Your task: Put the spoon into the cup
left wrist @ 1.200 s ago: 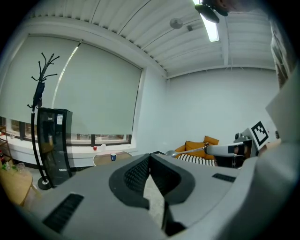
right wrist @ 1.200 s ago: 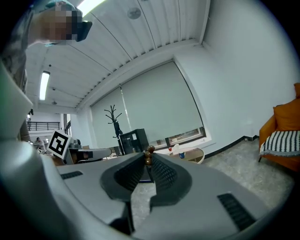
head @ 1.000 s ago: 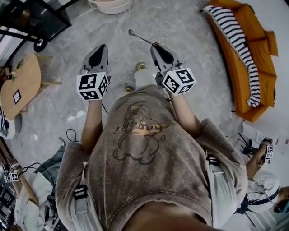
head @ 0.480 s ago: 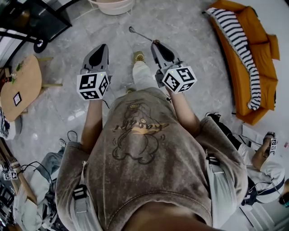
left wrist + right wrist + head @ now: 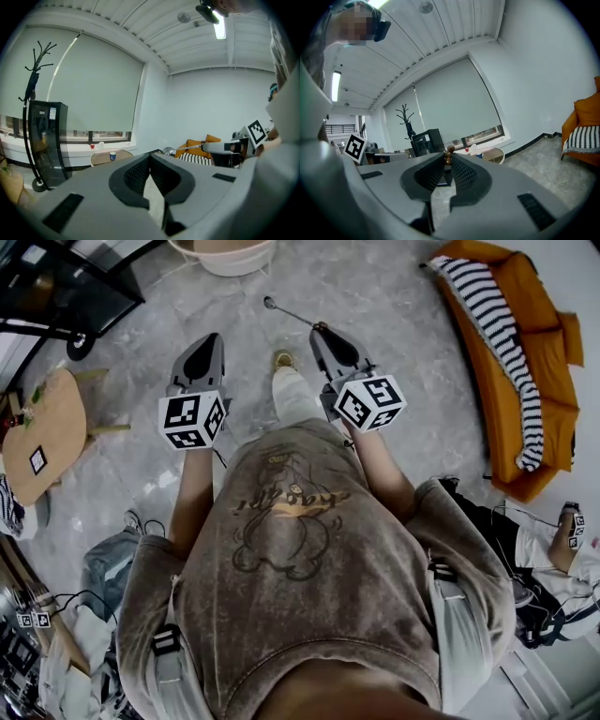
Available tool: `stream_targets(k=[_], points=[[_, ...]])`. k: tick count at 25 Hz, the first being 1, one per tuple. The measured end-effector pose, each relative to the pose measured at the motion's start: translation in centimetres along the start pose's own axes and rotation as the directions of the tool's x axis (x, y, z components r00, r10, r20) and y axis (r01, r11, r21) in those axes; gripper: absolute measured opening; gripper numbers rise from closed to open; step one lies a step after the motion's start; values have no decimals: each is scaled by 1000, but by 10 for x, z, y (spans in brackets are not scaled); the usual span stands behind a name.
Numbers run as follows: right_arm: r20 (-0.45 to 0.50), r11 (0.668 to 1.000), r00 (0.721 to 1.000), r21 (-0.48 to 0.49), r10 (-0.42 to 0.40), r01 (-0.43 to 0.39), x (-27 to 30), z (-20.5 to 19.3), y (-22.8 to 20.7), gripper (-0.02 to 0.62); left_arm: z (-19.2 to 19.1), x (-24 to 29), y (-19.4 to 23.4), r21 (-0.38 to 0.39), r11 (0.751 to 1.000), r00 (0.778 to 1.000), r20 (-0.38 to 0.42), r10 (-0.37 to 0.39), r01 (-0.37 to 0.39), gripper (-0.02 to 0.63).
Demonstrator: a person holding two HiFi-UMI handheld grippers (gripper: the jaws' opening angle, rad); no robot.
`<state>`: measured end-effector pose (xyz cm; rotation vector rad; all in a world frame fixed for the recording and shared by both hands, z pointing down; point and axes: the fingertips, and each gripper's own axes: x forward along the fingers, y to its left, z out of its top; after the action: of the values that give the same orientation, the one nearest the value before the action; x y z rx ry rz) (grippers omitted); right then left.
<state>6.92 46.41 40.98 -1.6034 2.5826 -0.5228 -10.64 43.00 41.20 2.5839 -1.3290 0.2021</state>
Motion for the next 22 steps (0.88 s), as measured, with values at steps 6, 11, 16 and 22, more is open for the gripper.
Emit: stream_targets(k=[6, 11, 16, 22], points=[[-1, 1000, 1000, 9, 0, 0, 25, 0, -7, 57, 2, 19, 19, 2, 1000, 1000, -4, -3, 3, 18], [-11, 1000, 1000, 16, 20, -20, 50, 25, -48, 57, 21, 66, 15, 3, 1000, 1000, -20, 14, -14, 18], [-25, 999, 999, 21, 39, -39, 88, 43, -70, 57, 39, 102, 34, -6, 999, 999, -27, 33, -33, 18], [-37, 998, 997, 17, 65, -64, 124, 58, -86, 57, 57, 132, 50, -8, 999, 999, -24, 45, -46, 18]])
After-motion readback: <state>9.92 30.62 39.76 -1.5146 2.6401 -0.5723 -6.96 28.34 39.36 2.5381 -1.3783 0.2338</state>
